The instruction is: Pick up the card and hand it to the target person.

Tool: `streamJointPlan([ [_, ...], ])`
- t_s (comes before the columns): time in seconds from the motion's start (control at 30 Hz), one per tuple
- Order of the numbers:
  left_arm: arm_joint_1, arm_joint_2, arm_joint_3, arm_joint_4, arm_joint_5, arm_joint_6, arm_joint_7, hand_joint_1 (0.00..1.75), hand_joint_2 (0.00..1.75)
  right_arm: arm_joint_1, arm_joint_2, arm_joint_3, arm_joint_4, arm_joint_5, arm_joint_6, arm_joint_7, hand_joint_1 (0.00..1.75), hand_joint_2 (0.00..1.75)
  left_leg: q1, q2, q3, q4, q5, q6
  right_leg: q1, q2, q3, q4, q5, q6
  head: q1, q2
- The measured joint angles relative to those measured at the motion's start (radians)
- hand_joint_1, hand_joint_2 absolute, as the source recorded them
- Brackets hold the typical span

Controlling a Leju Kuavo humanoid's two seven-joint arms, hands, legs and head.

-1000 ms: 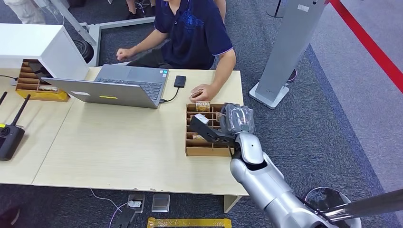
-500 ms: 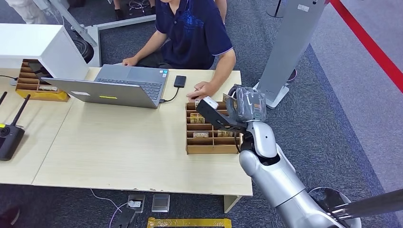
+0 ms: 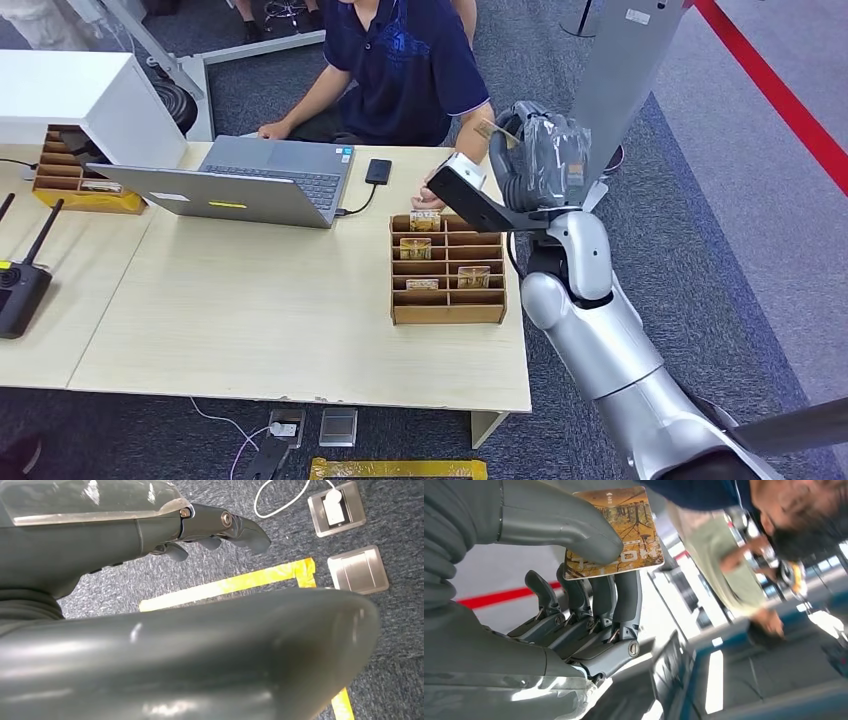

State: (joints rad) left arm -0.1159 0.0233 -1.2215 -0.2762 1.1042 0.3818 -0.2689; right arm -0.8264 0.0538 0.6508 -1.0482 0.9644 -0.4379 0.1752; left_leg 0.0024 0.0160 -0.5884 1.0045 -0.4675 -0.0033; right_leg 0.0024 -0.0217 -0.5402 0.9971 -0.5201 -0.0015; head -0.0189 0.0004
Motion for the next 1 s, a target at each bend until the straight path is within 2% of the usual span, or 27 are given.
streamJointPlan([
  [0.13, 0.000, -0.003, 0.000, 0.000, -0.008, 0.005, 0.002, 0.00, 0.00, -0.049, 0.028, -0.001, 0.112, 0.029, -0.097, -0.043, 1.40, 1.75, 0.000, 0.000, 0.000, 0.000, 0.000, 0.000, 0.000, 0.000, 0.000, 0.000, 0.000, 0.000, 0.000, 0.000],
  [0.23, 0.000, -0.003, 0.000, 0.000, -0.011, 0.008, 0.005, 0.00, 0.00, -0.070, 0.047, 0.000, 0.190, 0.051, -0.134, -0.050, 1.37, 1.75, 0.000, 0.000, 0.000, 0.000, 0.000, 0.000, 0.000, 0.000, 0.000, 0.000, 0.000, 0.000, 0.000, 0.000],
  [0.47, -0.001, 0.002, 0.000, 0.001, -0.019, 0.016, 0.007, 0.00, 0.00, -0.100, 0.098, 0.002, 0.386, 0.094, -0.162, -0.031, 1.35, 1.75, 0.000, 0.000, 0.000, 0.000, 0.000, 0.000, 0.000, 0.000, 0.000, 0.000, 0.000, 0.000, 0.000, 0.000],
  [0.7, -0.001, 0.009, 0.000, 0.001, -0.019, 0.028, 0.015, 0.00, 0.00, -0.102, 0.140, 0.006, 0.486, 0.102, -0.190, -0.033, 1.36, 1.75, 0.000, 0.000, 0.000, 0.000, 0.000, 0.000, 0.000, 0.000, -0.001, 0.000, 0.000, 0.000, 0.000, 0.000],
  [0.87, -0.001, 0.014, 0.000, 0.001, -0.019, 0.031, 0.018, 0.00, 0.00, -0.105, 0.162, 0.007, 0.532, 0.115, -0.205, -0.032, 1.29, 1.75, 0.000, 0.000, 0.000, 0.000, 0.000, 0.000, 0.000, 0.000, 0.000, 0.000, 0.000, 0.000, 0.000, 0.000],
  [0.9, -0.001, 0.015, 0.000, 0.001, -0.019, 0.031, 0.019, 0.00, 0.00, -0.105, 0.165, 0.007, 0.539, 0.117, -0.206, -0.032, 1.18, 1.75, 0.000, 0.000, 0.000, 0.000, 0.000, 0.000, 0.000, 0.000, 0.000, 0.000, 0.000, 0.000, 0.000, 0.000],
  [1.0, -0.001, 0.017, 0.000, 0.001, -0.019, 0.032, 0.020, 0.00, 0.00, -0.105, 0.176, 0.007, 0.557, 0.125, -0.205, -0.034, 0.32, 1.75, 0.000, 0.000, 0.000, 0.000, 0.000, 0.000, 0.000, 0.000, 0.000, 0.000, 0.000, 0.000, 0.000, 0.000],
])
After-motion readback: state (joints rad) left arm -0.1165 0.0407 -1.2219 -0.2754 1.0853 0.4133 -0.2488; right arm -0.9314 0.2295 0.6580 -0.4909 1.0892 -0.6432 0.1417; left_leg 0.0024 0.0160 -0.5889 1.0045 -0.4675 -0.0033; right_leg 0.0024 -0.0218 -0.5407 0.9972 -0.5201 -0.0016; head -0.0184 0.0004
